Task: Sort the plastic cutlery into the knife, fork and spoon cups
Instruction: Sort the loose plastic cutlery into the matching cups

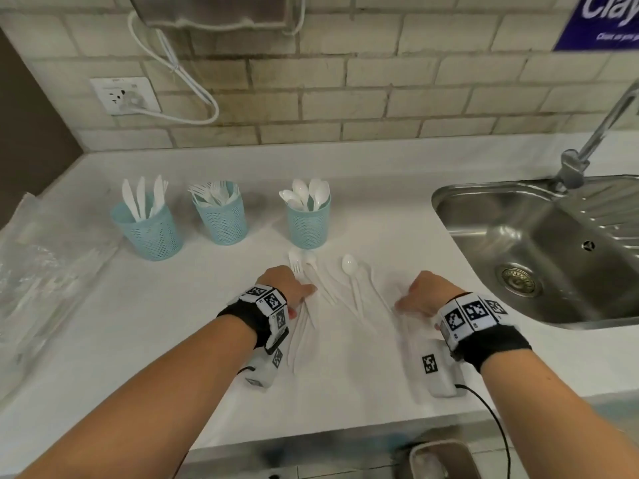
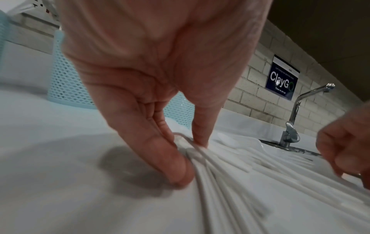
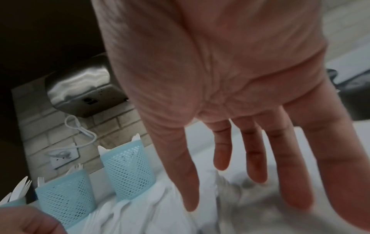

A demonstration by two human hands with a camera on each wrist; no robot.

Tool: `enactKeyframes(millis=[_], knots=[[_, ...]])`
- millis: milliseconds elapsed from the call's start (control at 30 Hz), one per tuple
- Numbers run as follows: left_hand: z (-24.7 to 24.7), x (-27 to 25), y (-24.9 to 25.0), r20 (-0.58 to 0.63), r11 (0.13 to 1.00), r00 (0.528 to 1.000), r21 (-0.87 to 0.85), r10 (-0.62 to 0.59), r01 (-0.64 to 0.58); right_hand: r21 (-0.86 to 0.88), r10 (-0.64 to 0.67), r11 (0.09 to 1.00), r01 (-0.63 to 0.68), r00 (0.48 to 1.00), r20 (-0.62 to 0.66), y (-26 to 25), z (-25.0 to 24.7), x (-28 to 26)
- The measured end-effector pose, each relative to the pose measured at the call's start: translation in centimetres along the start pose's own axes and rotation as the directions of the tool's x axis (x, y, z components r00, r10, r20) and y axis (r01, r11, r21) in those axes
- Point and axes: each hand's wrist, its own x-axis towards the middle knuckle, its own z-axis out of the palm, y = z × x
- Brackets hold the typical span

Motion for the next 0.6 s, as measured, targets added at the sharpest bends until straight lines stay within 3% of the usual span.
enactKeyframes(millis=[200,400,600], knots=[[0.5,-0.4,0.4,0.021,0.984,1.0,-0.179,-0.003,0.006,0.232,-0.102,0.969,0.087,0.993,0.052,-1.9,1.4,-0.6],[0.6,-0.6,0.2,0.039,0.973,0.999,-0.228,-0.021,0.03,0.277,-0.248,0.938,0.206,0.961,0.124,-5.0,3.6,-0.8],[-0.4,-1.2,0.2,0.109,0.997,0.994,-0.08,-0.012,0.021,0.308,-0.351,0.907,0.287,0.919,0.179,-7.0,5.0,-1.6]])
